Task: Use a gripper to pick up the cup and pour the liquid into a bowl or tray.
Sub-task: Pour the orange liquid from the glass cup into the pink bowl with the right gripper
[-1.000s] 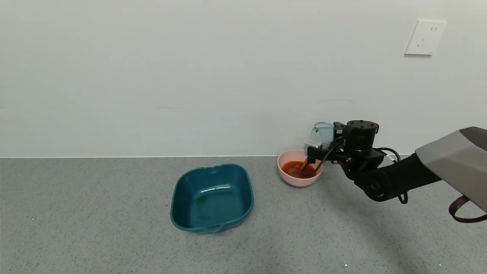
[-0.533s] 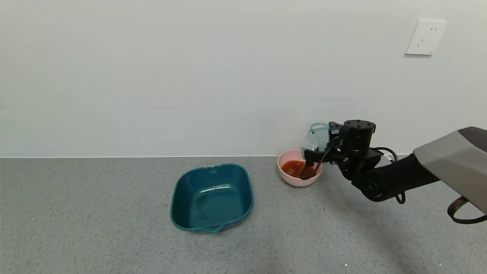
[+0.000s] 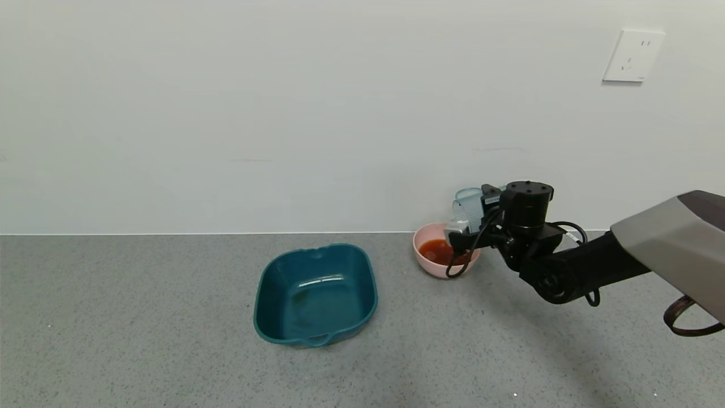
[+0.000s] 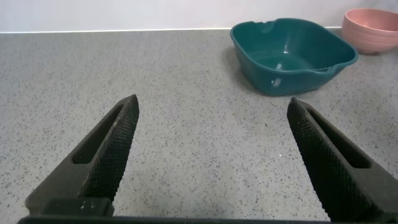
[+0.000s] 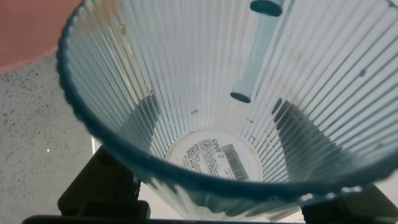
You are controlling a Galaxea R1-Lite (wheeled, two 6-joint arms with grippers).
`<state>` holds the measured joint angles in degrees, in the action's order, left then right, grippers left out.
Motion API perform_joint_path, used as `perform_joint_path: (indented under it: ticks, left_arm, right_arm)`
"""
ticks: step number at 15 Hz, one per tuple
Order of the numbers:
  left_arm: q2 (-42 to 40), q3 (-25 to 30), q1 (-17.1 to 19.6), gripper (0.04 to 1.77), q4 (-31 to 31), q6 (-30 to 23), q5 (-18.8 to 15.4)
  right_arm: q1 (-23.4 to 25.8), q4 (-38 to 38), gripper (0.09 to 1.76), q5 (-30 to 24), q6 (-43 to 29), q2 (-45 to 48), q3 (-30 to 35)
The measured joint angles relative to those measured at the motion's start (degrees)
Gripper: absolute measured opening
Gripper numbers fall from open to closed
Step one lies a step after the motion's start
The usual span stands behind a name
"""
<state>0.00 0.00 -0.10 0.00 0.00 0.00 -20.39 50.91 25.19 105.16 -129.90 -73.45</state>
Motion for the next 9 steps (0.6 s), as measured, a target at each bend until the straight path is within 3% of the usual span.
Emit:
perform_joint_path:
  ticks: [9]
  left_arm:
    - [0.0,0.0,0.0,1.72,0.0,0.0,0.0]
  right_arm:
    - [-1.6,-0.1,1.37,1.9,0.4,-0.2,0.0]
